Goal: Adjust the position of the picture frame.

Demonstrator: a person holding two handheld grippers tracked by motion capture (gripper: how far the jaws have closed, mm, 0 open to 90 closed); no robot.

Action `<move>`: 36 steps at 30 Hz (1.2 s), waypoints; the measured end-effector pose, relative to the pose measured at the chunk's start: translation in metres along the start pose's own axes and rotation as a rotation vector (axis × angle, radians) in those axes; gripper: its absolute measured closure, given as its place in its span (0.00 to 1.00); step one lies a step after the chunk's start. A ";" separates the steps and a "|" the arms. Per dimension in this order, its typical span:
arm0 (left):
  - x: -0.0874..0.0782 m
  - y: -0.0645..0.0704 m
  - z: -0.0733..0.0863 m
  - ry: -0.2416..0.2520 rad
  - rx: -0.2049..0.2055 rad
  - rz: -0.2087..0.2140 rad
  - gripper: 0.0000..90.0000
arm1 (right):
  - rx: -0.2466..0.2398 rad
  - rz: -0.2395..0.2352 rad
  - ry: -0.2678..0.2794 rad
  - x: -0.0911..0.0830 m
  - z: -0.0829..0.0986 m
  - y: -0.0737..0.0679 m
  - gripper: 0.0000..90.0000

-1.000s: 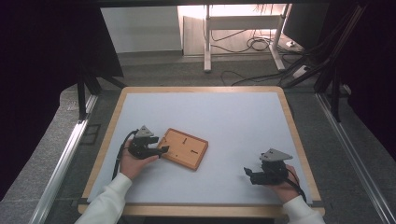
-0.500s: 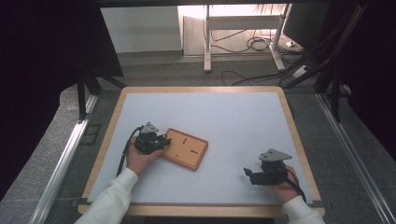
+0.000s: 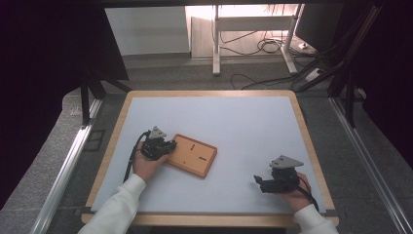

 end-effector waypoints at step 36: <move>0.002 0.024 -0.022 0.011 0.045 0.125 0.95 | 0.019 0.001 0.010 -0.003 0.000 0.003 0.14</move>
Point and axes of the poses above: each handheld gripper's, and its own axes: x roughly forward along the jaws, z roughly out of its underside, y roughly to its right, the point moved 7 cm from there along x, roughly forward along the jaws, and after that the axes turned 9 degrees about z, right-handed, at the moved point
